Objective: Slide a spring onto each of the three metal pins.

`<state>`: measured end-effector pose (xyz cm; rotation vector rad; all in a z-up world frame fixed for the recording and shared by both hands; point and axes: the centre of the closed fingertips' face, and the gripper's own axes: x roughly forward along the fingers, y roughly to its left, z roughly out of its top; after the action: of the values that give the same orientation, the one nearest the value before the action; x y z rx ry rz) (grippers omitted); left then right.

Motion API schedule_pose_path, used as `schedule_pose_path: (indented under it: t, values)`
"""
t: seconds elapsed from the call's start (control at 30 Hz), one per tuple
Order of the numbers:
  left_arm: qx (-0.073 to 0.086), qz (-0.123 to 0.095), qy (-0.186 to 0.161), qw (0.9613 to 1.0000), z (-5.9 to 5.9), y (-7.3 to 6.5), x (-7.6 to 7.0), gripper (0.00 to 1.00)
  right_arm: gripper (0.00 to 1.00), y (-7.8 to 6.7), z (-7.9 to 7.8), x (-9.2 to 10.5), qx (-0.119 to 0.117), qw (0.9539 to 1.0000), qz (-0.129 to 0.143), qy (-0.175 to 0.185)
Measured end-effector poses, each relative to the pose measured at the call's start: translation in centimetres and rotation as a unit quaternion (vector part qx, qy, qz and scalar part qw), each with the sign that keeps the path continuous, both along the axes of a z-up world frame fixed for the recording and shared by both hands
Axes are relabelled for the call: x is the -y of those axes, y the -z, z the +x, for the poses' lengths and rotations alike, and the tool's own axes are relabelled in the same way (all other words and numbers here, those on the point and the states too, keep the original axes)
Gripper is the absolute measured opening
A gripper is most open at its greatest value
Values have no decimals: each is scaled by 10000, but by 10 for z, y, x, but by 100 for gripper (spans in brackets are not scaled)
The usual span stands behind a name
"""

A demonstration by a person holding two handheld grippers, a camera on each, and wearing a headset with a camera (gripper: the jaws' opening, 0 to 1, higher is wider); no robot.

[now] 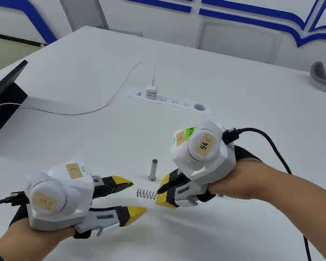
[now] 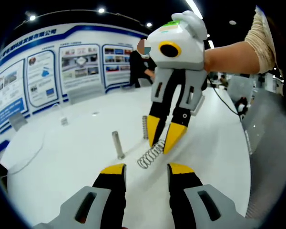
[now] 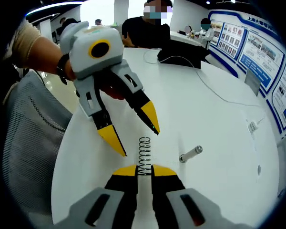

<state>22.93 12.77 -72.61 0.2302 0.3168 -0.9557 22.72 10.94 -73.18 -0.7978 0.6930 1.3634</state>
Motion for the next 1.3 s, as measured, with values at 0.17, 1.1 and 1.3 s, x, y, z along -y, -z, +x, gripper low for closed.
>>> schedule_pose_path:
  t: [0.17, 1.1, 1.3]
  values:
    - [58, 64, 125, 9999, -4, 0, 4, 31, 12, 1, -6, 1, -6, 9997, -84, -229]
    - [225, 251, 596, 9977, -15, 5, 18, 12, 12, -15, -21, 3, 95, 9966, -271, -779]
    - [216, 254, 591, 9977, -14, 6, 17, 11, 12, -27, -25, -7, 81, 9967, -56, -802]
